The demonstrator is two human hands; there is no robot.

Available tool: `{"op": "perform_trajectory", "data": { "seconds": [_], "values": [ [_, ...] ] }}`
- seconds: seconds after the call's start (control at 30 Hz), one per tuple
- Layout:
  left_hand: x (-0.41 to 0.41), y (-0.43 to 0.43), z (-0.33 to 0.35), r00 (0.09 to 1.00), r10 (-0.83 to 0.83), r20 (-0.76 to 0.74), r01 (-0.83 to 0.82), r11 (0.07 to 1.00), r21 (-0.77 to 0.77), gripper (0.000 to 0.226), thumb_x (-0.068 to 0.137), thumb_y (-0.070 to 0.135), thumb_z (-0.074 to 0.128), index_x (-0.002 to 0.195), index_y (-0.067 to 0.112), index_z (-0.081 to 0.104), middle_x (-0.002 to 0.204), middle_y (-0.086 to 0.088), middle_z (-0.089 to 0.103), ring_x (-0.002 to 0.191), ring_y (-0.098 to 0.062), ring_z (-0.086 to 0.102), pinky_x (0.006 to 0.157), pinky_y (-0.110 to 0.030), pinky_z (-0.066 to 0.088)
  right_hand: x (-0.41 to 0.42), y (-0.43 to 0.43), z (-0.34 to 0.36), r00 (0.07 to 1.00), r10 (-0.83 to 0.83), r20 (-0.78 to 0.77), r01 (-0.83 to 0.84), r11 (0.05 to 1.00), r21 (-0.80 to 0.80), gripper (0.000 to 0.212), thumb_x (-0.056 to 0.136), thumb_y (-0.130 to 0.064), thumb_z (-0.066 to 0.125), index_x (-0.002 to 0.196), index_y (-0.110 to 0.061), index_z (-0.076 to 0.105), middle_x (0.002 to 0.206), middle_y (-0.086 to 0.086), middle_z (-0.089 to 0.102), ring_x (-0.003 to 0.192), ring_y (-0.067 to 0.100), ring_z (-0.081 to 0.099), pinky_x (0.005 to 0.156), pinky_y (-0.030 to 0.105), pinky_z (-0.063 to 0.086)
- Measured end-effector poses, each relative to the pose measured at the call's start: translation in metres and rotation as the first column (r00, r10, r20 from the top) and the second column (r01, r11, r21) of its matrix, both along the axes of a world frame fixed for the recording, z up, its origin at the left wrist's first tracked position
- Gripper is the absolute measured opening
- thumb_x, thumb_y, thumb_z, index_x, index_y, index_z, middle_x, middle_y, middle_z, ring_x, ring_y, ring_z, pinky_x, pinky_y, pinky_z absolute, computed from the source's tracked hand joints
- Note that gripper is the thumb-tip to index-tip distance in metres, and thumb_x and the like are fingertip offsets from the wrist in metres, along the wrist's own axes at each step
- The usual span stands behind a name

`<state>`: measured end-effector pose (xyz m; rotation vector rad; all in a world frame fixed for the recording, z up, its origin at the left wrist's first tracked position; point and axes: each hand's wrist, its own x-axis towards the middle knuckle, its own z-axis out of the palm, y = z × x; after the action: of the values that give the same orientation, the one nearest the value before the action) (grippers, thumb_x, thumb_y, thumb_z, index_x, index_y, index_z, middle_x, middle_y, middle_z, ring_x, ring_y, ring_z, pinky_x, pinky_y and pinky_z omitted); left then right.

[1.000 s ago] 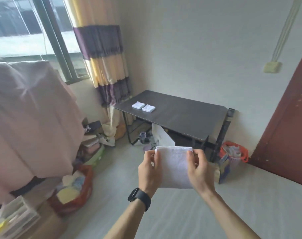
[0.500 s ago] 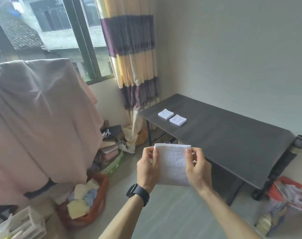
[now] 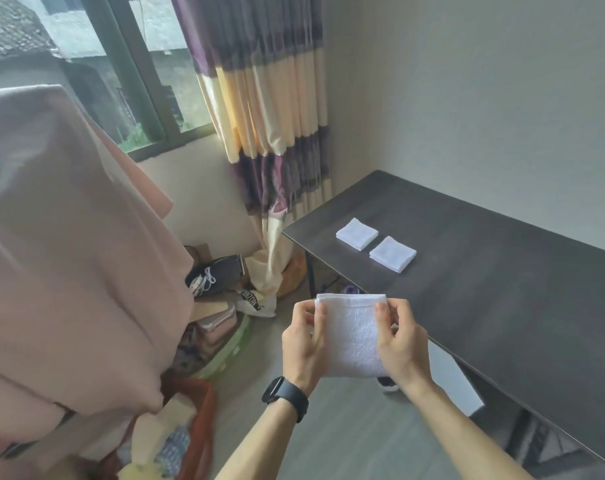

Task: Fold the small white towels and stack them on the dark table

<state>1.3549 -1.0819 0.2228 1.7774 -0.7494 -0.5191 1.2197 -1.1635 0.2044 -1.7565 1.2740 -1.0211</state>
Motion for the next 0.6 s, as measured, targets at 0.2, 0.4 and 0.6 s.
{"op": "perform_trajectory", "data": {
  "seconds": [0.2, 0.4, 0.6],
  "values": [
    [0.086, -0.115, -0.010, 0.992, -0.116, -0.041, 0.119, 0.990, 0.071, 0.017, 0.100, 0.040, 0.050, 0.095, 0.026, 0.058, 0.080, 0.014, 0.067, 0.070, 0.005, 0.057, 0.060, -0.010, 0.040, 0.076, -0.095, -0.009, 0.996, -0.093, -0.010, 0.094, 0.988, 0.120, 0.021, 0.100, -0.040, 0.047, 0.093, -0.022, 0.056, 0.073, -0.004, 0.065, 0.072, 0.009, 0.060, 0.065, 0.037, 0.046],
    [0.143, -0.240, -0.049, 0.974, -0.215, -0.073, 0.225, 0.957, 0.181, 0.018, 0.098, 0.046, 0.050, 0.094, 0.030, 0.058, 0.079, 0.014, 0.068, 0.070, 0.002, 0.058, 0.059, -0.012, 0.041, 0.125, -0.204, -0.046, 0.978, -0.202, -0.060, 0.210, 0.957, 0.199, 0.026, 0.101, -0.041, 0.046, 0.089, -0.019, 0.054, 0.068, -0.001, 0.064, 0.067, 0.017, 0.060, 0.062, 0.038, 0.044],
    [0.176, -0.359, -0.088, 0.961, -0.250, -0.119, 0.276, 0.900, 0.339, 0.019, 0.098, 0.048, 0.047, 0.097, 0.031, 0.055, 0.082, 0.005, 0.067, 0.074, -0.014, 0.059, 0.062, -0.026, 0.043, 0.158, -0.313, -0.086, 0.969, -0.211, -0.128, 0.241, 0.919, 0.311, 0.022, 0.102, -0.040, 0.043, 0.092, -0.022, 0.052, 0.068, -0.004, 0.062, 0.064, 0.015, 0.058, 0.055, 0.030, 0.039]
  ]
}}
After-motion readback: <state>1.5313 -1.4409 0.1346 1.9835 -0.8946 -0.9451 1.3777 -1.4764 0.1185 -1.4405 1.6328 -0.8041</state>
